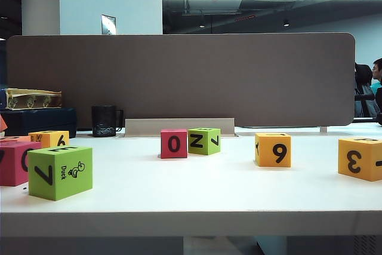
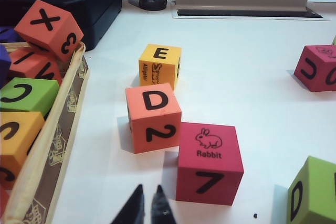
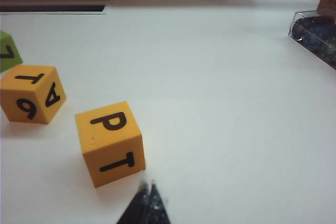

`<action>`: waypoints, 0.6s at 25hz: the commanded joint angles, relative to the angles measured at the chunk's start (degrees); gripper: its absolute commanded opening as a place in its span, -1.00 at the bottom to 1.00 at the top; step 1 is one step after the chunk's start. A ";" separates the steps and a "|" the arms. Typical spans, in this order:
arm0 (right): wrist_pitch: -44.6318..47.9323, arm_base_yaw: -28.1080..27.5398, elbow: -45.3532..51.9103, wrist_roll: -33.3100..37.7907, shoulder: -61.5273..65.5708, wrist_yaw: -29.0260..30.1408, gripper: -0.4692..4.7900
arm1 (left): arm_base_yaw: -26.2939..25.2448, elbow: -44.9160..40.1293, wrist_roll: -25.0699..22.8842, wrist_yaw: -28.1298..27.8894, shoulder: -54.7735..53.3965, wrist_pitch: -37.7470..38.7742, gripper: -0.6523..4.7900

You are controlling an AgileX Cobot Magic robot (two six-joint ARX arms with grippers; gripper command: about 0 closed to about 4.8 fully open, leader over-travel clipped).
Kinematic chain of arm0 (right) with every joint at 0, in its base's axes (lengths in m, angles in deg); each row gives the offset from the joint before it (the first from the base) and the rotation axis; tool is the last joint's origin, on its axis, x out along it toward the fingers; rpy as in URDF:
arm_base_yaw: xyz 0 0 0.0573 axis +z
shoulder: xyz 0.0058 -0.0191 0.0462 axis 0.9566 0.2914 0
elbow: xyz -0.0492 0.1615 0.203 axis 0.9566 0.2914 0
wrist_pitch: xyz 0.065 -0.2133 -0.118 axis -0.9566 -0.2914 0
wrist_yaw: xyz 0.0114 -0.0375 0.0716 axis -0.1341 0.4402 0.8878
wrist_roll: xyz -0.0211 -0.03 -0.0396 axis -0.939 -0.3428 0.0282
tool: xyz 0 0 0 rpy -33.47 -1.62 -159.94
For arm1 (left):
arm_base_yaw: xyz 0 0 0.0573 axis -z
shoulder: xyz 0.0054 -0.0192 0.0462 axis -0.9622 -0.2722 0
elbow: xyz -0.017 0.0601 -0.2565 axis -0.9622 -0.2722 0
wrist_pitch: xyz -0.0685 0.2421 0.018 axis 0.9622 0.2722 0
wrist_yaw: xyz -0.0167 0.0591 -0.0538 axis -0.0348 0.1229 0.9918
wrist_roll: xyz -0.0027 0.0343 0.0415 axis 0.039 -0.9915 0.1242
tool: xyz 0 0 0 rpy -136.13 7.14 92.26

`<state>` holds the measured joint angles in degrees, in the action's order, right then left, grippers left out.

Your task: Select the appropriate blocks from the scattered letter blocks on the table and arrange them in a row to spell out "DEEP".

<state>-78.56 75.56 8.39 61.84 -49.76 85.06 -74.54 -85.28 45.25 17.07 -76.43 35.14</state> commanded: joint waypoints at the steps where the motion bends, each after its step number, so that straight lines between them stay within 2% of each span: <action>1: 2.51 0.02 0.04 0.28 -0.66 0.13 -0.83 | -0.04 0.00 1.29 0.22 -0.04 -1.66 -0.69; 9: 2.05 0.02 0.04 0.28 -0.66 0.13 -0.83 | -0.04 0.00 1.36 0.24 -0.02 -1.84 -0.70; 15: 3.82 0.02 -0.24 0.28 -0.66 0.28 -0.83 | -0.04 0.76 7.67 2.01 -0.02 -2.43 -0.75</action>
<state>-76.79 75.56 8.39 61.86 -49.76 85.14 -74.54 -85.19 50.23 17.66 -76.43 33.94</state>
